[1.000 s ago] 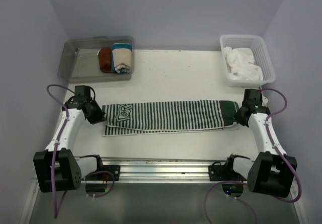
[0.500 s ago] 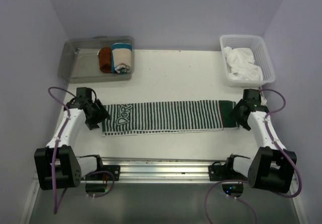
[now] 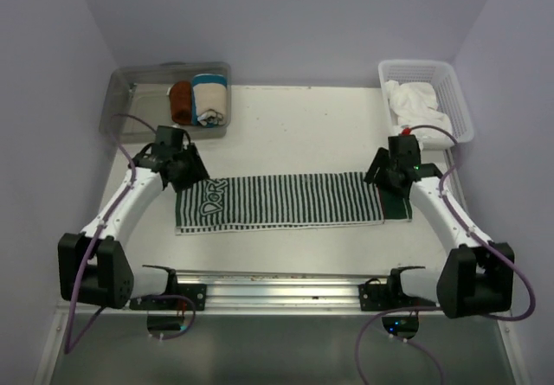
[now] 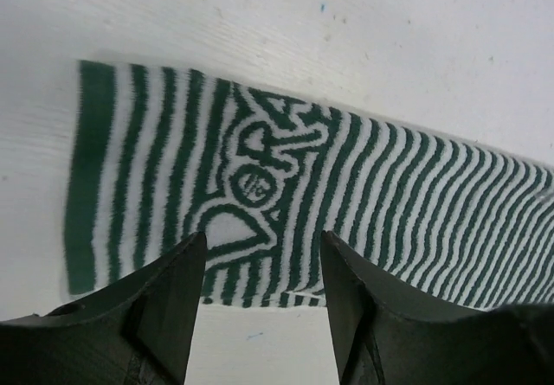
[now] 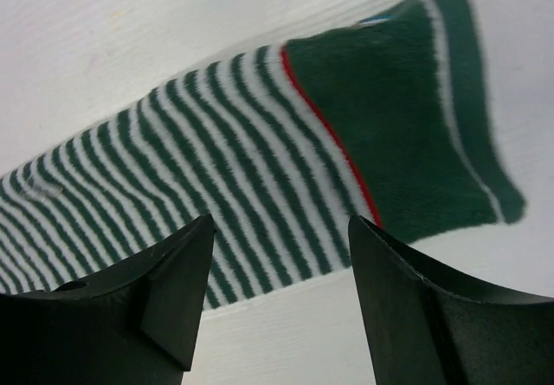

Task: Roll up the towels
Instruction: Fold the towel

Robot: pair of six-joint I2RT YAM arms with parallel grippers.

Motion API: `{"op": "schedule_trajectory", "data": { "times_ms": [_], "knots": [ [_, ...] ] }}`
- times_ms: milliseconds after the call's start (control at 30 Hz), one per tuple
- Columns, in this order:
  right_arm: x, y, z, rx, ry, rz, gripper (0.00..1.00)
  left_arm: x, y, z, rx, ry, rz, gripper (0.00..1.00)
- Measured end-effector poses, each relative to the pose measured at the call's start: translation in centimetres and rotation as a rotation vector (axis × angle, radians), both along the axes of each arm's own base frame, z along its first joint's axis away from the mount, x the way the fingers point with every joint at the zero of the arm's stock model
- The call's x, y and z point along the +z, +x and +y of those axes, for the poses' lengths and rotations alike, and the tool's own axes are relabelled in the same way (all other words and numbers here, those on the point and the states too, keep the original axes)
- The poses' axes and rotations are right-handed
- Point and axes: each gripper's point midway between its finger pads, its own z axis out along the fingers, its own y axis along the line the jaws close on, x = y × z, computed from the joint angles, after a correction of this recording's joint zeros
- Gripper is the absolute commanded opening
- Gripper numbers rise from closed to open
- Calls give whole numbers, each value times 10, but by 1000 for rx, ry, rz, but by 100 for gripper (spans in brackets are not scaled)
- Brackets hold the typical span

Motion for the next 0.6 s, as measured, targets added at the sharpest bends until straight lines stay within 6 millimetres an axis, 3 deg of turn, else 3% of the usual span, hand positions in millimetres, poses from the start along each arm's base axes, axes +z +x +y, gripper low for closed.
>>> {"op": "schedule_trajectory", "data": {
  "times_ms": [100,333,600],
  "knots": [
    [-16,10,24,73,40,40,67,-26,2,-24,-73,-35,52,59],
    [-67,8,31,93,70,198,66,-81,-23,-34,-92,-90,181,59],
    [-67,14,21,84,51,198,69,-105,-43,-28,-81,-68,251,59]
  ]
}}
